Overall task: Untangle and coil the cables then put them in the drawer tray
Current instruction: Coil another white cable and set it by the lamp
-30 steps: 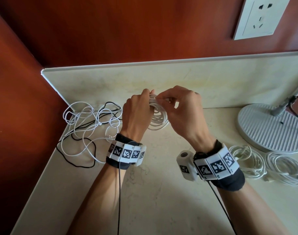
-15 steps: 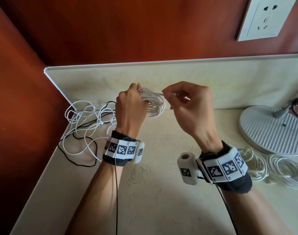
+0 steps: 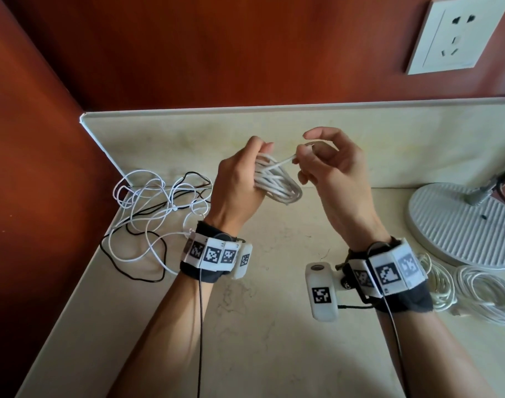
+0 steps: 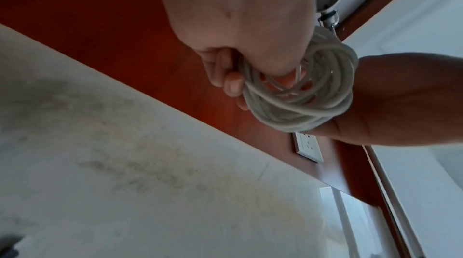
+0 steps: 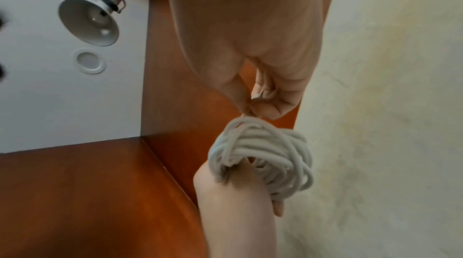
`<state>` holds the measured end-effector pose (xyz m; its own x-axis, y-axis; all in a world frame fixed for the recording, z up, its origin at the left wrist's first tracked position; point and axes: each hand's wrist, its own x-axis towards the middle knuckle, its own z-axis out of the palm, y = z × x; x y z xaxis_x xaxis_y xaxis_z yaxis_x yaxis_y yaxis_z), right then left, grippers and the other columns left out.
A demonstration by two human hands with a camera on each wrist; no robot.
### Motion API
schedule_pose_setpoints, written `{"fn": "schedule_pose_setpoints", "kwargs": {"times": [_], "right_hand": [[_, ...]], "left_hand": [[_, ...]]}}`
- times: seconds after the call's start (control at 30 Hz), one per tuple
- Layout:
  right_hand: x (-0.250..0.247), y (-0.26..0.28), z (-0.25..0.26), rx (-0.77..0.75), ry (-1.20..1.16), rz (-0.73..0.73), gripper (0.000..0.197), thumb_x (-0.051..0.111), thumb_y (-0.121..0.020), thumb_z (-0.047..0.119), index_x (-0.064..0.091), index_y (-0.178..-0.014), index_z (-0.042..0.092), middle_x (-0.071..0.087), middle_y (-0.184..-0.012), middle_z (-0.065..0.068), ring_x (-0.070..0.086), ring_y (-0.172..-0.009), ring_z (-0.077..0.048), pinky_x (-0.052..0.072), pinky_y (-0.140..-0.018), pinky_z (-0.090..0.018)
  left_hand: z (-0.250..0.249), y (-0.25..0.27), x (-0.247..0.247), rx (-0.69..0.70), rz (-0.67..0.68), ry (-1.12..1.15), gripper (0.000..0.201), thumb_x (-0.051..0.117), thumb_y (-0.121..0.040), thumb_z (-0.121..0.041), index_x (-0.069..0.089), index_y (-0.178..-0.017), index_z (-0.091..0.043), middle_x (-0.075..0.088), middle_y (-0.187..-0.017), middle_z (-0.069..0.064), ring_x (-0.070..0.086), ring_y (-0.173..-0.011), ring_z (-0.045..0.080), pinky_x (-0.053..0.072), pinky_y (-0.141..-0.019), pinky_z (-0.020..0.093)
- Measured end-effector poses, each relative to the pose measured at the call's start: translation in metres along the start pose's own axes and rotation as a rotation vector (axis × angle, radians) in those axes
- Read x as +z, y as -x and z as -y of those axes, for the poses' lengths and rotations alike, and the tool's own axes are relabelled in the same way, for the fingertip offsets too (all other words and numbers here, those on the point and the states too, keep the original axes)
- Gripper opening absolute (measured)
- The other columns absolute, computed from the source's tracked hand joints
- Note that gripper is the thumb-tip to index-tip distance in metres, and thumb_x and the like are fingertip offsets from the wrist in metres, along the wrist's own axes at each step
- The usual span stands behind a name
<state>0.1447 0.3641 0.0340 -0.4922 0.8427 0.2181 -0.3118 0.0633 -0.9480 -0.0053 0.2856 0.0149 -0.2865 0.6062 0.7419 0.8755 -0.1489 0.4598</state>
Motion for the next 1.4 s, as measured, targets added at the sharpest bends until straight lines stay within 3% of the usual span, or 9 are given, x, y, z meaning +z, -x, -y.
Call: {"fn": "schedule_pose_setpoints", "kwargs": {"times": [0.17, 0.4, 0.57, 0.7, 0.77, 0.87, 1.0, 1.23, 1.4], "right_hand": [[0.003, 0.003, -0.004, 0.167, 0.010, 0.144, 0.005, 0.069, -0.098, 0.007, 0.071, -0.094, 0.007, 0.072, -0.082, -0.009, 0.059, -0.081, -0.030, 0.048, -0.078, -0.040], [0.001, 0.004, -0.007, -0.039, 0.217, 0.133, 0.013, 0.080, -0.090, 0.018, 0.079, -0.087, 0.006, 0.077, -0.078, -0.001, 0.065, -0.063, -0.012, 0.051, -0.062, -0.023], [0.001, 0.002, -0.009, -0.061, 0.221, 0.122, 0.010, 0.078, -0.092, 0.012, 0.079, -0.092, 0.003, 0.080, -0.085, -0.004, 0.074, -0.075, -0.016, 0.058, -0.071, -0.027], [-0.002, 0.005, -0.004, -0.086, 0.314, 0.200, 0.026, 0.063, -0.104, 0.028, 0.081, -0.098, 0.011, 0.079, -0.085, -0.005, 0.066, -0.076, -0.009, 0.049, -0.064, -0.028], [0.000, 0.008, -0.001, -0.093, 0.318, 0.274, 0.030, 0.058, -0.107, 0.030, 0.080, -0.101, 0.011, 0.079, -0.087, -0.004, 0.065, -0.080, -0.008, 0.048, -0.065, -0.032], [0.002, 0.010, 0.001, -0.090, 0.320, 0.353, 0.023, 0.059, -0.106, 0.024, 0.078, -0.107, 0.012, 0.076, -0.088, 0.012, 0.066, -0.079, -0.001, 0.048, -0.070, -0.018], [0.003, 0.010, 0.000, -0.096, 0.306, 0.422, 0.029, 0.073, -0.098, 0.027, 0.074, -0.121, 0.010, 0.078, -0.106, -0.007, 0.073, -0.097, -0.026, 0.059, -0.087, -0.043], [0.013, 0.015, -0.001, -0.056, 0.126, 0.289, 0.036, 0.085, -0.083, 0.004, 0.072, -0.116, 0.002, 0.077, -0.105, -0.012, 0.075, -0.098, -0.032, 0.064, -0.085, -0.046], [0.016, 0.016, 0.002, -0.049, 0.178, 0.245, 0.033, 0.086, -0.082, 0.006, 0.071, -0.111, 0.004, 0.077, -0.104, -0.009, 0.075, -0.092, -0.022, 0.058, -0.074, -0.023]], "left_hand": [[-0.008, 0.001, 0.002, -0.036, -0.125, 0.091, 0.044, 0.038, -0.107, -0.046, 0.048, -0.082, -0.010, 0.040, -0.062, -0.020, 0.041, -0.053, -0.007, 0.030, -0.055, 0.010], [-0.009, -0.003, 0.006, -0.155, -0.184, 0.078, 0.032, 0.048, -0.107, -0.019, 0.035, -0.078, -0.015, 0.030, -0.059, -0.018, 0.031, -0.051, -0.001, 0.027, -0.056, 0.009], [-0.015, -0.002, 0.006, -0.122, -0.143, 0.048, 0.038, 0.038, -0.107, -0.045, 0.034, -0.082, -0.018, 0.031, -0.055, -0.018, 0.030, -0.048, 0.000, 0.028, -0.050, 0.018], [-0.013, -0.002, 0.004, -0.149, -0.163, 0.006, 0.029, 0.045, -0.107, -0.029, 0.036, -0.082, -0.018, 0.032, -0.057, -0.020, 0.037, -0.048, -0.001, 0.026, -0.051, 0.016], [-0.011, -0.002, 0.004, -0.205, -0.128, -0.030, 0.022, 0.044, -0.104, -0.026, 0.038, -0.085, -0.018, 0.037, -0.059, -0.017, 0.044, -0.052, 0.010, 0.024, -0.051, 0.020], [-0.008, -0.001, 0.004, -0.287, -0.063, -0.108, 0.014, 0.047, -0.100, -0.022, 0.047, -0.088, -0.014, 0.053, -0.067, -0.001, 0.052, -0.063, 0.032, 0.026, -0.055, 0.033], [-0.004, -0.002, 0.006, -0.356, -0.024, -0.170, 0.015, 0.054, -0.099, -0.017, 0.044, -0.089, -0.016, 0.066, -0.075, 0.011, 0.057, -0.071, 0.043, 0.044, -0.055, 0.046], [-0.005, -0.001, 0.005, -0.347, -0.062, 0.001, 0.022, 0.056, -0.094, -0.009, 0.038, -0.086, -0.020, 0.067, -0.085, 0.017, 0.050, -0.083, 0.020, 0.026, -0.053, 0.012], [-0.005, -0.004, 0.003, -0.353, -0.012, -0.019, 0.026, 0.049, -0.105, -0.020, 0.038, -0.082, -0.019, 0.048, -0.063, -0.004, 0.052, -0.071, 0.026, 0.030, -0.053, 0.027]]}}
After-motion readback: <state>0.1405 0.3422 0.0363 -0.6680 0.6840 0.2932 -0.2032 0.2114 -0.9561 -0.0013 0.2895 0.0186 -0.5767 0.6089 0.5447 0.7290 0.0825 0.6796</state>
